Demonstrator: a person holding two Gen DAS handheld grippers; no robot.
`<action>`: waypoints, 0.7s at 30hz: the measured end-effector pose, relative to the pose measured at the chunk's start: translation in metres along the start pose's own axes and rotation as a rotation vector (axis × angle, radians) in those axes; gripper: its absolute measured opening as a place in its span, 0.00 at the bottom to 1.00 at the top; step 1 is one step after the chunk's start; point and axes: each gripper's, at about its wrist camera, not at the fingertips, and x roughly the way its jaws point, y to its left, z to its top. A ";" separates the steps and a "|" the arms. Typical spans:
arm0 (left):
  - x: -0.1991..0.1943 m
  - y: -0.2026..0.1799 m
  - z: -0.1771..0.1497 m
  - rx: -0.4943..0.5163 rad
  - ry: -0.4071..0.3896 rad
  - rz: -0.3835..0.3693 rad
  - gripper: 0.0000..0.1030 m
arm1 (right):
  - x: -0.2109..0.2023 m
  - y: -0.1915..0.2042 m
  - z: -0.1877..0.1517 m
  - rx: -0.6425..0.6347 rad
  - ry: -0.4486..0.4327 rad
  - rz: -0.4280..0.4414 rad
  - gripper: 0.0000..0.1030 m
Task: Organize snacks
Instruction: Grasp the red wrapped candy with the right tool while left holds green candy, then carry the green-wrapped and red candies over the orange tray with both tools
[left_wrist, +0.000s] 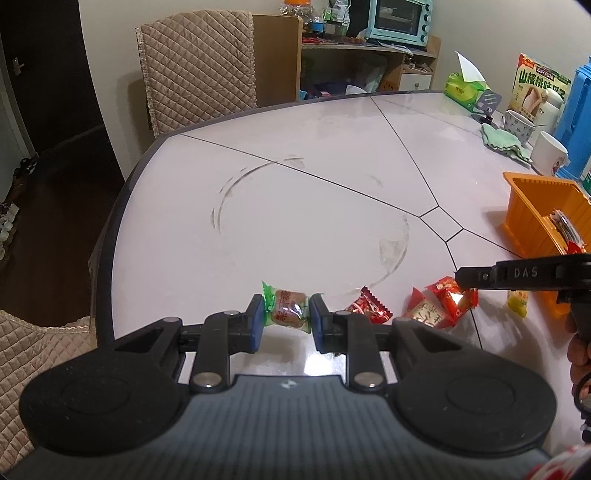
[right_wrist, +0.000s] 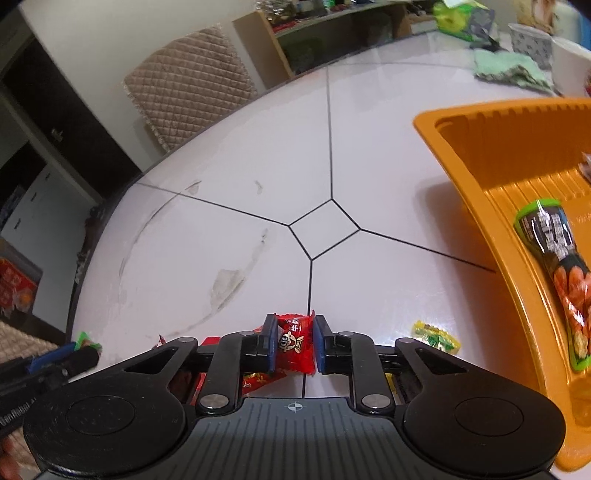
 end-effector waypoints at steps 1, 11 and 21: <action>-0.001 0.000 0.000 -0.001 0.000 0.001 0.23 | -0.001 0.001 0.000 -0.016 -0.002 -0.001 0.17; -0.014 -0.005 0.002 -0.012 -0.012 -0.006 0.23 | -0.018 0.004 -0.004 -0.056 -0.037 0.016 0.17; -0.033 -0.031 0.004 0.008 -0.026 -0.038 0.23 | -0.059 0.001 -0.009 -0.058 -0.059 0.071 0.17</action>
